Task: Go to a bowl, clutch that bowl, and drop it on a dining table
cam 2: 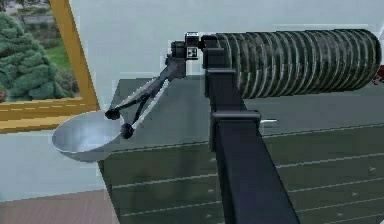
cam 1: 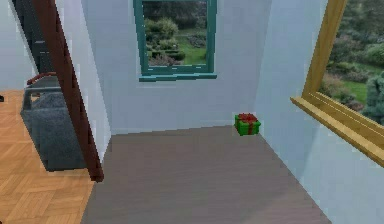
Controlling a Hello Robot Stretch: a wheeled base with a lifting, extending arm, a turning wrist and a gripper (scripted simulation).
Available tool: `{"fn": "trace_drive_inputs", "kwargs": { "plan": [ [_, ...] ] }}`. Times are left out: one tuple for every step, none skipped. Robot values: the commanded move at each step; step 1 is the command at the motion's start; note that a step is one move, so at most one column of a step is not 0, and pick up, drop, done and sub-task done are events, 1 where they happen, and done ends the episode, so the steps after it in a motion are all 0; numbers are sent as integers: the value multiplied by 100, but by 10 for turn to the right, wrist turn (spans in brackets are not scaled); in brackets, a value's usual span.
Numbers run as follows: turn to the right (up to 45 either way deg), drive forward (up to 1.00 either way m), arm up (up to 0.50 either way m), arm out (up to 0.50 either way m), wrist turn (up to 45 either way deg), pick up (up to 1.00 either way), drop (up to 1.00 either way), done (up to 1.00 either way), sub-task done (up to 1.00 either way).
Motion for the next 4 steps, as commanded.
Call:
{"fn": "trace_drive_inputs", "kwargs": {
  "plan": [
    [0,0,0,-46,0,0,0,0,0],
    [-180,0,0,0,0,0,0,0,0],
    [0,75,0,0,0,0,0,0,0],
    [-240,0,0,0,0,0,0,0,0]
  ]
}}
